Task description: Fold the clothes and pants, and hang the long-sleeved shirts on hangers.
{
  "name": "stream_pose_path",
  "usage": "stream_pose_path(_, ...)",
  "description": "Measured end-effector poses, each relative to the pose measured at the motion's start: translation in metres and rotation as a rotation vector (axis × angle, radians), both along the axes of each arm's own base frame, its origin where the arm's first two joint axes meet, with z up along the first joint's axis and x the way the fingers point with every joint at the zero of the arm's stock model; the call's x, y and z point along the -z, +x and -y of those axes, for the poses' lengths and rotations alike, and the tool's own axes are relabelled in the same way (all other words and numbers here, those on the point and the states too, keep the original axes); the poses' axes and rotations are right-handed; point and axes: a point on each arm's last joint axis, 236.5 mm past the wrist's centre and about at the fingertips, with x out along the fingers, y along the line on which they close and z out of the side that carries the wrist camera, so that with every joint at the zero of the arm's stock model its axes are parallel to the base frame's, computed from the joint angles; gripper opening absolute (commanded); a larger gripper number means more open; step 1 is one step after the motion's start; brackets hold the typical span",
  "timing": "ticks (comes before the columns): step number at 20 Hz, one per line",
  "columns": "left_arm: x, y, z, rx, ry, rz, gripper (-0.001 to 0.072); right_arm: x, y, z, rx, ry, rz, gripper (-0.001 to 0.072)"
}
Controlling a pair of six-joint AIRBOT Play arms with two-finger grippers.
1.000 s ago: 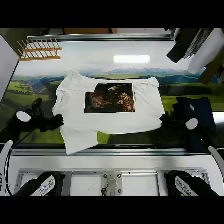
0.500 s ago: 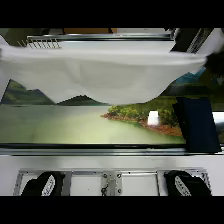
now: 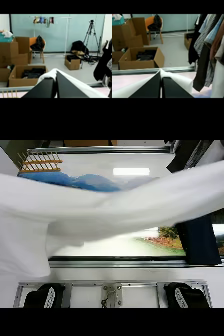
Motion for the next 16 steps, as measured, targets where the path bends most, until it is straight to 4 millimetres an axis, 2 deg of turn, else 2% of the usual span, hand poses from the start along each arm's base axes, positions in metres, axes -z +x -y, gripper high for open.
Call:
stream_pose_path(1, 0.005, 0.008, -0.001, 0.004, -0.008, -0.03, 0.0004, 0.001, 0.0, 0.0, -0.001, -0.001, -0.005, 0.0007)
stream_pose_path(3, 0.027, 0.04, -0.006, 0.014, -0.02, -0.143, 0.0005, 0.012, 0.011, 0.0, -0.004, 0.0, -0.053, 0.0007)
stream_pose_path(6, 0.087, 0.111, -0.02, 0.033, -0.057, -0.391, 0.0005, 0.055, 0.052, 0.001, -0.027, 0.013, -0.224, 0.0008)
stream_pose_path(9, 0.183, 0.192, -0.04, 0.045, -0.128, -0.678, 0.0004, 0.129, 0.112, -0.001, -0.072, 0.012, -0.481, 0.0007)
stream_pose_path(11, 0.255, 0.239, -0.048, 0.054, -0.168, -0.84, 0.0005, 0.194, 0.154, -0.002, -0.106, 0.006, -0.671, 0.0008)
stream_pose_path(13, 0.324, 0.277, -0.048, 0.071, -0.184, -0.971, 0.0004, 0.258, 0.192, -0.005, -0.135, 0.005, -0.831, 0.0007)
stream_pose_path(15, 0.385, 0.309, -0.042, 0.089, -0.186, -1.067, 0.0004, 0.319, 0.224, -0.006, -0.147, 0.004, -0.954, 0.0007)
stream_pose_path(16, 0.408, 0.322, -0.038, 0.098, -0.184, -1.101, 0.0004, 0.346, 0.239, -0.009, -0.154, 0.005, -0.996, 0.0007)
